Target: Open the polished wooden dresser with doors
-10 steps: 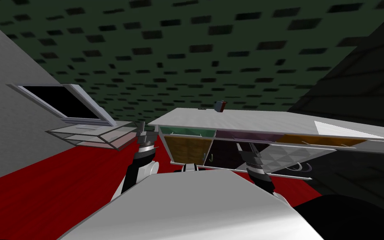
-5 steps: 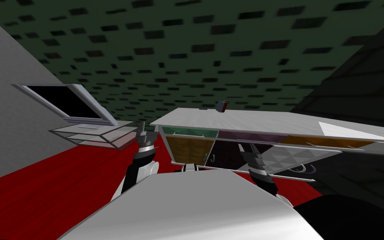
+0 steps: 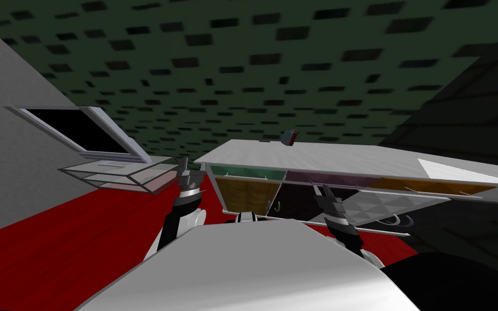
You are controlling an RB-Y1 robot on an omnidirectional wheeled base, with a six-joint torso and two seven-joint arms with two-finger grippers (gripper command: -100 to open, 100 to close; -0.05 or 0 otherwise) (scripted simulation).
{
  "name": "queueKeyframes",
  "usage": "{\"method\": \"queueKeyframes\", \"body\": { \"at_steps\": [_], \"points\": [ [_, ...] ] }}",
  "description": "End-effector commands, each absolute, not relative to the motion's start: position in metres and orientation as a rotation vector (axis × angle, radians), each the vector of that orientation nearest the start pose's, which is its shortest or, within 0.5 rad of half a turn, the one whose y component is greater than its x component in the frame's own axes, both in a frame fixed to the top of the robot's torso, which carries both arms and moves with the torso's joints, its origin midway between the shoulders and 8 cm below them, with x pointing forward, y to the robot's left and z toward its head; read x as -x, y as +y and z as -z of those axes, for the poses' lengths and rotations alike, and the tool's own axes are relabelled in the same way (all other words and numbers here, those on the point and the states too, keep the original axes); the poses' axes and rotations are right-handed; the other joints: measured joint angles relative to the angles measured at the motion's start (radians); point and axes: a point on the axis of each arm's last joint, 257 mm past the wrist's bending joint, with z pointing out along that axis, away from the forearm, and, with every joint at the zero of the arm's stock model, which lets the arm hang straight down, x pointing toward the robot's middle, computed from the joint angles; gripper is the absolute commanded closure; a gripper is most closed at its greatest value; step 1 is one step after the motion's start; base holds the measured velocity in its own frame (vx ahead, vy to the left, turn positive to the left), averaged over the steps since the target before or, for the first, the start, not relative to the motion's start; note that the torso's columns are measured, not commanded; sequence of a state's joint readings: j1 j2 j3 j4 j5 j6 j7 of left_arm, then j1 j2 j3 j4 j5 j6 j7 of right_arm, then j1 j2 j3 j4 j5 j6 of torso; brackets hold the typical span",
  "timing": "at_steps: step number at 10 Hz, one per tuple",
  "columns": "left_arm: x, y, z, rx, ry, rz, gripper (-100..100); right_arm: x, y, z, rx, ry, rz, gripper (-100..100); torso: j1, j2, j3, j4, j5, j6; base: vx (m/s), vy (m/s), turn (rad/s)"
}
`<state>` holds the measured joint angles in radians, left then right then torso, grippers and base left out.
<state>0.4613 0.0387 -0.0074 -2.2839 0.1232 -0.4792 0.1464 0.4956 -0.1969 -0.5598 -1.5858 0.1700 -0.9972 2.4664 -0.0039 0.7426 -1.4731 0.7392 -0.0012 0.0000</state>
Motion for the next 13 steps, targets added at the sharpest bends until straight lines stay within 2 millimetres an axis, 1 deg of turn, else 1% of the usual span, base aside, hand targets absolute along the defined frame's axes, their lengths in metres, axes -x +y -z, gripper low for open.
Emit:
{"method": "queueKeyframes", "body": {
  "at_steps": [1, 2, 3, 4, 5, 6, 7, 8, 9, 10, 12, 13],
  "points": [
    [-0.348, 0.283, -0.035, 0.747, 0.515, 1.544, 0, -0.275, -0.479, 0.13, 0.774, 0.846, 1.578, 100, 0.0, 0.0, 0.0, 0.0, 0.0, 0.0, -0.033, -0.024, 0.003],
    [-0.348, 0.283, -0.035, 0.747, 0.515, 1.544, 0, -0.275, -0.484, 0.118, 0.782, 0.828, 1.591, -100, 0.004, -0.004, -0.002, -0.001, 0.001, 0.0, -0.001, 0.075, -0.008],
    [-0.348, 0.283, -0.035, 0.748, 0.514, 1.544, 0, -0.275, -0.481, 0.123, 0.779, 0.833, 1.586, -100, 0.01, -0.007, -0.005, -0.002, 0.003, 0.0, -0.001, 0.05, -0.009],
    [-0.348, 0.283, -0.035, 0.747, 0.514, 1.544, 0, -0.277, -0.49, 0.113, 0.778, 0.835, 1.585, -100, 0.007, -0.007, -0.005, -0.002, 0.002, 0.0, 0.032, 0.029, -0.007],
    [-0.348, 0.283, -0.035, 0.748, 0.514, 1.544, 0, -0.279, -0.494, 0.107, 0.777, 0.835, 1.584, -100, 0.004, -0.008, -0.005, -0.002, 0.001, 0.0, 0.071, 0.037, -0.007],
    [-0.348, 0.283, -0.035, 0.748, 0.514, 1.544, 0, -0.277, -0.489, 0.111, 0.779, 0.831, 1.587, -100, 0.003, -0.008, -0.005, -0.002, 0.001, 0.0, 0.036, 0.015, -0.001],
    [-0.348, 0.283, -0.035, 0.747, 0.514, 1.544, 0, -0.275, -0.483, 0.121, 0.779, 0.834, 1.587, 100, 0.002, -0.005, -0.003, -0.001, 0.001, 0.0, -0.027, -0.026, 0.01],
    [-0.348, 0.283, -0.035, 0.747, 0.515, 1.544, 0, -0.276, -0.487, 0.117, 0.778, 0.838, 1.584, 100, 0.001, 0.0, 0.0, 0.0, 0.0, 0.0, -0.022, -0.017, -0.027],
    [-0.348, 0.283, -0.035, 0.747, 0.514, 1.544, 0, -0.275, -0.485, 0.115, 0.776, 0.826, 1.587, -100, -0.001, -0.006, -0.002, -0.003, -0.002, -0.003, -0.015, 0.007, -0.008],
    [-0.348, 0.283, -0.035, 0.747, 0.515, 1.544, 0, -0.277, -0.494, 0.103, 0.779, 0.823, 1.588, -100, 0.0, -0.01, -0.006, -0.003, -0.001, -0.002, 0.022, 0.035, -0.006],
    [-0.348, 0.283, -0.035, 0.748, 0.514, 1.544, 0, -0.28, -0.502, 0.09, 0.781, 0.82, 1.59, -100, 0.004, -0.011, -0.008, -0.002, 0.003, -0.003, 0.05, 0.057, -0.065],
    [-0.348, 0.283, -0.035, 0.748, 0.514, 1.544, 0, -0.278, -0.498, 0.098, 0.784, 0.822, 1.586, -100, 0.0, -0.016, -0.012, -0.003, 0.004, -0.006, -0.003, 0.036, -0.059]
  ]
}}
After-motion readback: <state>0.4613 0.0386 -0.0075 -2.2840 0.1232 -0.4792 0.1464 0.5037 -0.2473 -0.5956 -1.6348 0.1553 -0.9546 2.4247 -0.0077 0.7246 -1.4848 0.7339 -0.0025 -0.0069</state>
